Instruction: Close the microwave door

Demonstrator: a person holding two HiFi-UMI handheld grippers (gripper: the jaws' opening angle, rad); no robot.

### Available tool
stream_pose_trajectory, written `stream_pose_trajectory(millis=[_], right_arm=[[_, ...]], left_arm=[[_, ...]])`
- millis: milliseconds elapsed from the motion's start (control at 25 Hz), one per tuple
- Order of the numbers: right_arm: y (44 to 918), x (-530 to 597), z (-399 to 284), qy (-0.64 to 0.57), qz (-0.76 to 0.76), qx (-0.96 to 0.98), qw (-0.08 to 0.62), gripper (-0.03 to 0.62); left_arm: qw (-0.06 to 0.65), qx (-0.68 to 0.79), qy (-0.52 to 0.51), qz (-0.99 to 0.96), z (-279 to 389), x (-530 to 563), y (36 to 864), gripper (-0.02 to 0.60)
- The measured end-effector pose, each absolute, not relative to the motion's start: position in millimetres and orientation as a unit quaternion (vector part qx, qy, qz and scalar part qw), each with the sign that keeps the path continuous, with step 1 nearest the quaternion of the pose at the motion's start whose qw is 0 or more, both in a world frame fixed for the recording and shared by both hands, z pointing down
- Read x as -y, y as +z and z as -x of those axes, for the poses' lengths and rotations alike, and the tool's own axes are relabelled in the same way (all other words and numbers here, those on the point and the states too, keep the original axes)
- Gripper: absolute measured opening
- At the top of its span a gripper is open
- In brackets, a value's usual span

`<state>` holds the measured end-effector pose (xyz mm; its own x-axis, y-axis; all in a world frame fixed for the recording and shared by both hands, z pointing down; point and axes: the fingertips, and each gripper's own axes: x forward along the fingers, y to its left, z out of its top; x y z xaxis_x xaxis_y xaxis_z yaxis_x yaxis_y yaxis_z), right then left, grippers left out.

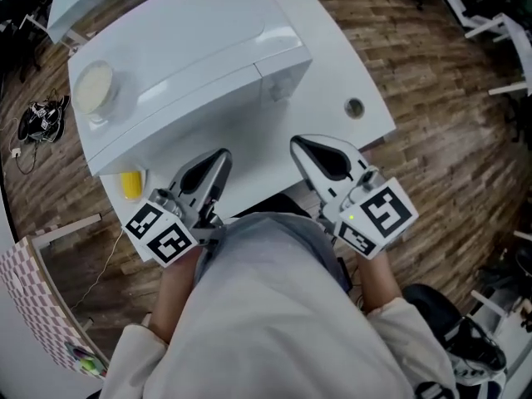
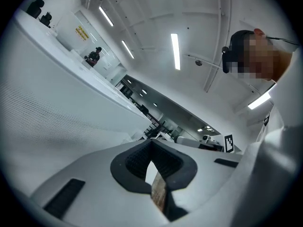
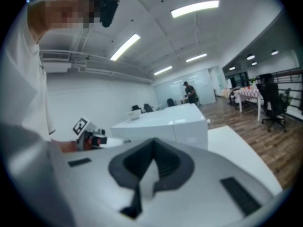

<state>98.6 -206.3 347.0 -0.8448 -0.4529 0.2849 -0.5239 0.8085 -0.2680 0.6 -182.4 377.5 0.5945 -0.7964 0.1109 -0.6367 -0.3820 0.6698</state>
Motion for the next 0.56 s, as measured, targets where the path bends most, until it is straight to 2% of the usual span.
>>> stream_pose_trajectory(millis=[560], right_arm=[[332, 199, -102, 0.179, -0.262, 0.944, 0.092, 0.021]], left_arm=[[0.350, 0.430, -0.106, -0.825, -7, 178, 375, 0.016]])
